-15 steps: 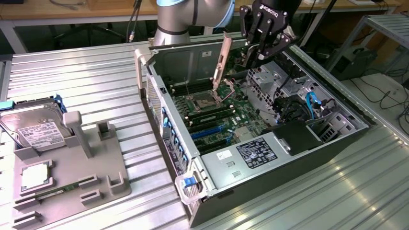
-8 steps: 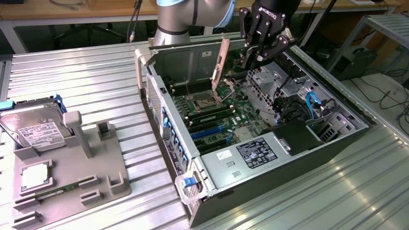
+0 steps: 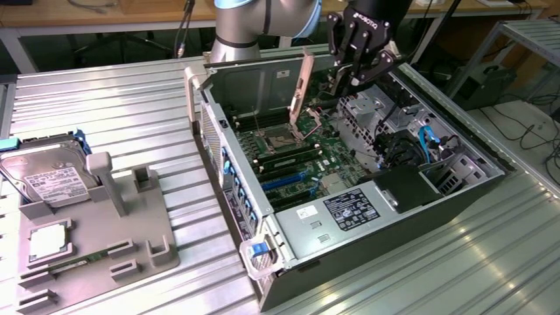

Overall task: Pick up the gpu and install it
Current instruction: 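Insert the gpu into the slot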

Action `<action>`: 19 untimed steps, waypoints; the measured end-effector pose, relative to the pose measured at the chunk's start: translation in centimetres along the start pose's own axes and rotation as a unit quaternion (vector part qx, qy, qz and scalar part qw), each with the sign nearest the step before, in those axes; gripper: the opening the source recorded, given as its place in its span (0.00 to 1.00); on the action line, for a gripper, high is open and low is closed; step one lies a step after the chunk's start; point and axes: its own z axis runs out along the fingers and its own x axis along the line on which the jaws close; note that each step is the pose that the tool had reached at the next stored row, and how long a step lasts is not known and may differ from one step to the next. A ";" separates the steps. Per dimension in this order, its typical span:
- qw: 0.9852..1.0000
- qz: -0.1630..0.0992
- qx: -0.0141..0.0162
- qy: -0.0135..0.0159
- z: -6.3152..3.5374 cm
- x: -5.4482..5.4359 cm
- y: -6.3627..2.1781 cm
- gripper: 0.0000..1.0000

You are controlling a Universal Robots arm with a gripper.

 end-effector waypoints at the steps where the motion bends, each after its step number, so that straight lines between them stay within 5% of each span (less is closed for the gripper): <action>1: 1.000 0.000 0.000 0.000 0.07 0.0 0.00 0.28; 19: 1.000 0.000 0.000 0.000 1.14 0.0 0.00 0.28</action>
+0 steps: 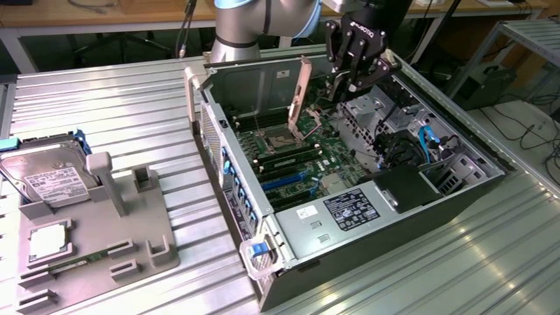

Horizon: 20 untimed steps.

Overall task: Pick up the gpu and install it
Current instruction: 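Insert the gpu into the slot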

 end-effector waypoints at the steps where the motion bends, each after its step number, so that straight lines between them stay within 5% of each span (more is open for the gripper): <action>1: 1.000 0.000 0.000 0.000 0.05 0.0 0.00 0.28; 20: 1.000 0.000 0.000 0.000 1.00 0.0 -0.01 0.28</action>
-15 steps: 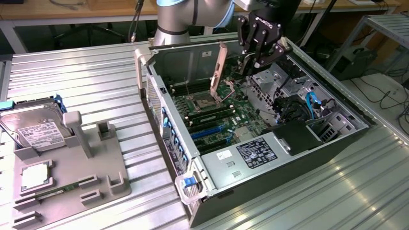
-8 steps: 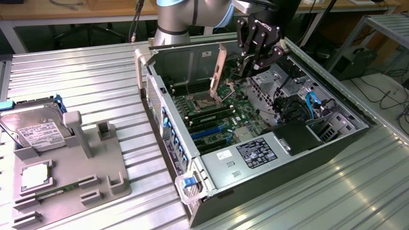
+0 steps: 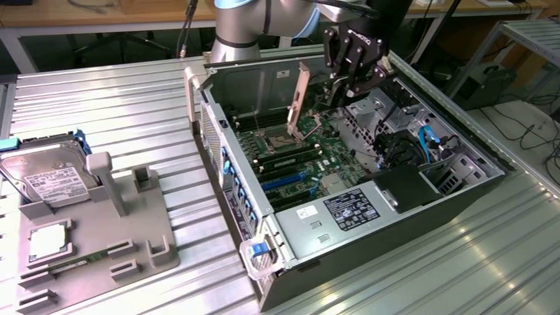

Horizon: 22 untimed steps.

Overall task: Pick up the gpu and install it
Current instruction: 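Insert the gpu into the slot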

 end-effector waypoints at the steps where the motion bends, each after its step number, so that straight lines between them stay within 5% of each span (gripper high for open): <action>1: 1.000 0.000 0.000 0.000 0.05 0.0 0.00 0.28; 22: 1.000 0.000 0.000 0.000 0.97 0.0 -0.01 0.28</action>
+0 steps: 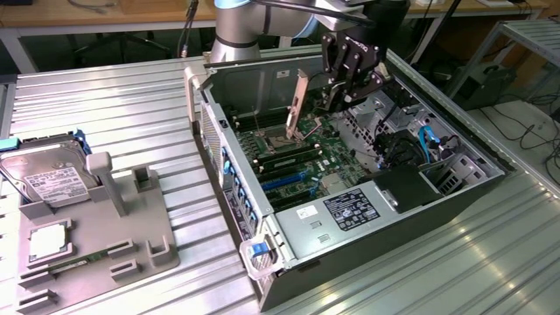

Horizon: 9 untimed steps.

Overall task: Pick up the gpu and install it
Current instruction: 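Insert the gpu into the slot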

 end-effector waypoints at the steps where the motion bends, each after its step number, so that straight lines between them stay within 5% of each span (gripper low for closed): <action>1: 1.000 0.000 0.000 0.000 0.04 0.0 0.00 0.28; 9: 1.000 0.000 0.000 0.000 0.40 0.0 0.00 0.28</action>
